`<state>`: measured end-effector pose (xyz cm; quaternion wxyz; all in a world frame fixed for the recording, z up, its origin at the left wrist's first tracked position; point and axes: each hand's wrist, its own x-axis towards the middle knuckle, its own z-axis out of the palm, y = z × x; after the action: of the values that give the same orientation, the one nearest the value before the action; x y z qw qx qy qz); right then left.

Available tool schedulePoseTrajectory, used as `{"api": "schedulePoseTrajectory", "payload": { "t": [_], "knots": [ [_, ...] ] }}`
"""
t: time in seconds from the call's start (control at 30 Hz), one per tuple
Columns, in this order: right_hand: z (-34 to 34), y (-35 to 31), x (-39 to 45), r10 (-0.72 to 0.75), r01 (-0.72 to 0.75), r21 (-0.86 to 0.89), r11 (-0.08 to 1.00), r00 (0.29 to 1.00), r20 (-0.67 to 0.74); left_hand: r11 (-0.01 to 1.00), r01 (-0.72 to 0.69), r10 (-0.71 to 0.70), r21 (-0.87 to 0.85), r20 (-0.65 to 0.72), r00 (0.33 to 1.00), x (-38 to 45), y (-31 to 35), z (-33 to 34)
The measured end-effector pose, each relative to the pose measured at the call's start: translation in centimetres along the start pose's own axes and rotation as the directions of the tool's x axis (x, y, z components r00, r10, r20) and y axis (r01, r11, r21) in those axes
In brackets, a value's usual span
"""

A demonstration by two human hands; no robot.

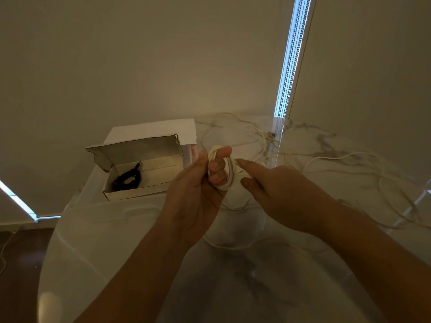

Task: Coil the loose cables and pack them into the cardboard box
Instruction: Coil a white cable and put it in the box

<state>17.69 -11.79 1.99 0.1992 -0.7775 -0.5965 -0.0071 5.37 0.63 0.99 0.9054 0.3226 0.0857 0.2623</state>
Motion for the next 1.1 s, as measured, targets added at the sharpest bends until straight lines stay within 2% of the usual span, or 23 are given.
{"api": "schedulePoseTrajectory", "payload": {
  "t": [0.2, 0.37, 0.6, 0.73, 0.8, 0.9, 1.0, 1.1],
  "knots": [
    [-0.2, -2.4, -1.2, -0.016, 0.030, -0.154, 0.988, 0.996, 0.088, 0.995, -0.077, 0.074, -0.060, -0.054, 0.996, 0.2, 0.8, -0.4],
    [0.0, -3.5, -2.0, -0.053, 0.078, -0.266, 0.961, 0.994, 0.098, 0.988, -0.141, 0.133, -0.065, -0.109, 0.985, 0.3, 0.9, -0.3],
    [-1.1, -4.2, -2.6, -0.095, 0.107, -0.291, 0.951, 0.994, 0.055, 0.984, -0.168, 0.175, 0.057, -0.156, 0.972, 0.3, 0.5, -0.5],
    [-1.6, -4.6, -3.2, -0.141, 0.127, -0.277, 0.952, 0.990, -0.031, 0.951, -0.239, 0.277, 0.195, -0.202, 0.939, 0.5, 0.7, -0.5],
    [-1.7, -4.9, -3.2, -0.146, 0.130, -0.276, 0.952, 0.989, -0.038, 0.914, -0.238, 0.315, 0.330, -0.204, 0.927, 0.5, 0.6, -0.5],
    [-2.1, -4.6, -2.9, -0.200, 0.176, -0.218, 0.960, 0.975, -0.094, 0.821, -0.201, 0.317, 0.535, -0.135, 0.939, 0.2, 0.1, -0.3],
    [-3.1, -3.8, -2.4, -0.219, 0.176, -0.208, 0.962, 0.954, -0.205, 0.660, -0.188, 0.277, 0.728, -0.003, 0.961, -0.3, -0.2, -0.2],
    [-4.1, -2.4, -1.9, -0.203, 0.154, -0.203, 0.967, 0.948, -0.247, 0.494, -0.182, 0.196, 0.850, 0.095, 0.976, -0.7, -0.4, 0.1]
  ]
}}
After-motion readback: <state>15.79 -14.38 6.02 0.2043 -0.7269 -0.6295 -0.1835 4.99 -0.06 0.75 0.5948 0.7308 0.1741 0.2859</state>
